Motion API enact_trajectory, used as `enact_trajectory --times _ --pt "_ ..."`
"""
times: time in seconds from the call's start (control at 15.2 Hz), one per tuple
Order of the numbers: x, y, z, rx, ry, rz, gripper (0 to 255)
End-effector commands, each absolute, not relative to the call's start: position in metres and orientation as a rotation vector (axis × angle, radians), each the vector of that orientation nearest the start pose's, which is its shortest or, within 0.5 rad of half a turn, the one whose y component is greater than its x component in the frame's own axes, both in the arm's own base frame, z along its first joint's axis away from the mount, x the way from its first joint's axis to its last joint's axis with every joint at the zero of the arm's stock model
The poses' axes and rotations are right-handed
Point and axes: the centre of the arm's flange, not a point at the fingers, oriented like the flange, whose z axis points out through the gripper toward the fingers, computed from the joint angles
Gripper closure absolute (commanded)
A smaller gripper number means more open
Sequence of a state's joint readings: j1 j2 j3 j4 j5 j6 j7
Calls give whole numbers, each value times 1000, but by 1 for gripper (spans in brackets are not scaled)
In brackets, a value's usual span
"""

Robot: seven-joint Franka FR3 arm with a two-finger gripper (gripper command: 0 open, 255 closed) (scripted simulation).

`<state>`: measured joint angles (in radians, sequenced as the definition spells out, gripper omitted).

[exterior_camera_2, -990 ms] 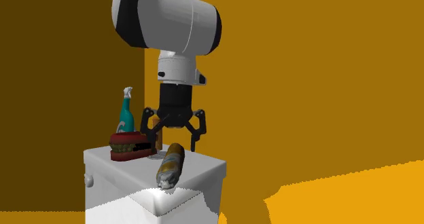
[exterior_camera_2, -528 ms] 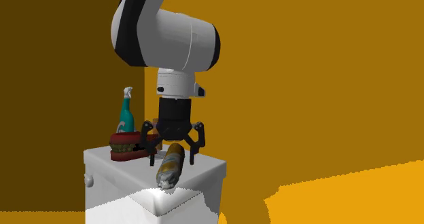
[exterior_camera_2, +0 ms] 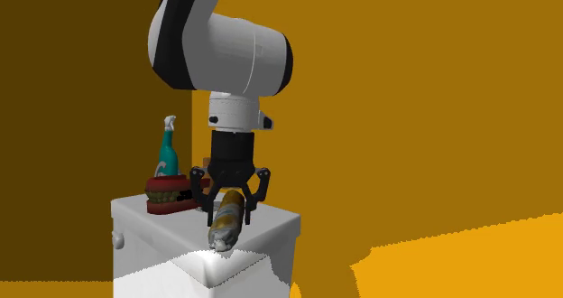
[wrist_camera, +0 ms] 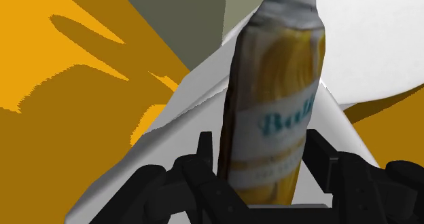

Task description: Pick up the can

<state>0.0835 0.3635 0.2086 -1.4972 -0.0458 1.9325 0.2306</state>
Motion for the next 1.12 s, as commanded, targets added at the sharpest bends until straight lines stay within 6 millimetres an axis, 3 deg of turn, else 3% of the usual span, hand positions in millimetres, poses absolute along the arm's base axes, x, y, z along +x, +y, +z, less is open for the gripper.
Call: enact_trajectory --times 0.0,1.06 --pt "653 173 472 -3089 -92 -106 255" --pt "654 174 551 -3089 -92 -106 255"
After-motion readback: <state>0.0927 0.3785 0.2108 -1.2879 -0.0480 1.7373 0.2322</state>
